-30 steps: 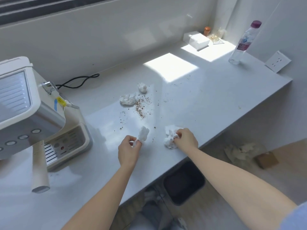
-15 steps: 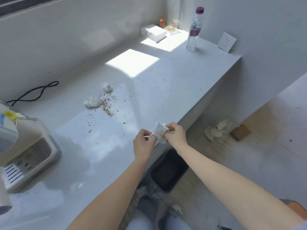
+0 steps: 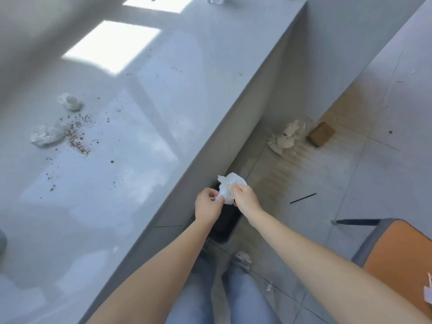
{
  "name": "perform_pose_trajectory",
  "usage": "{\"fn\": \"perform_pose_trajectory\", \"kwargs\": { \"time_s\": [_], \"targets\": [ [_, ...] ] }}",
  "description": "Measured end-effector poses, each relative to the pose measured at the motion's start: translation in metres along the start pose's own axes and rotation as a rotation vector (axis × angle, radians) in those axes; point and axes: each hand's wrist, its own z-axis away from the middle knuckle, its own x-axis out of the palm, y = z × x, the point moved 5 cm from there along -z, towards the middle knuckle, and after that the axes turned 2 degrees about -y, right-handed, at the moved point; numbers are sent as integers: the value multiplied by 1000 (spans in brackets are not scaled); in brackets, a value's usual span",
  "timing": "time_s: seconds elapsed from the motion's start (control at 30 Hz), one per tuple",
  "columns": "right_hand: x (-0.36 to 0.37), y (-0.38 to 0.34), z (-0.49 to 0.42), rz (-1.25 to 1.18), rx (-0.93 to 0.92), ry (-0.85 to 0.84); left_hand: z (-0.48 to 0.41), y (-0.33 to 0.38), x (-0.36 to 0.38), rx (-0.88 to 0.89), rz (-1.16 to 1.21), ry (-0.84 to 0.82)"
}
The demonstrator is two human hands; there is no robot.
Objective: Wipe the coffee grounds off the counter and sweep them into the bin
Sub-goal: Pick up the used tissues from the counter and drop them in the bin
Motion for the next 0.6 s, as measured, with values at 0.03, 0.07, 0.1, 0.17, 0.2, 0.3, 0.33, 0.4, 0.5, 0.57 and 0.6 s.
{"fn": "perform_pose_trajectory", "kwargs": {
  "time_s": [0.03, 0.07, 0.1, 0.17, 0.2, 0.3, 0.33, 0.4, 0.5, 0.57, 0.6],
  "targets": [
    [4, 13, -10, -18, 36, -25, -8, -12, 8, -38, -15, -18],
    [8, 25, -20, -27, 67, -47, -17, -23, 16, -72, -28, -37],
    [13, 37, -31, -24, 92, -68, -26, -34, 24, -101, -38, -58],
    [21, 58, -50, 8, 117, -107, -42, -55, 38, -163, -36, -84],
    [25, 68, -59, 28, 133, -123, -49, -64, 44, -201, -21, -90],
    [41, 93, -82, 100, 190, -212, -64, -92, 58, -318, 16, -111],
    [45, 100, -90, 98, 210, -236, -69, -101, 61, -333, 9, -124],
    [52, 110, -104, 79, 263, -285, -79, -117, 66, -336, -30, -179],
    [54, 125, -113, -37, 450, -324, -88, -134, 68, -326, -132, -317],
    [51, 129, -114, -155, 521, -291, -88, -135, 65, -294, -192, -382],
    [48, 128, -114, -183, 527, -270, -88, -133, 62, -272, -202, -385]
  ]
}}
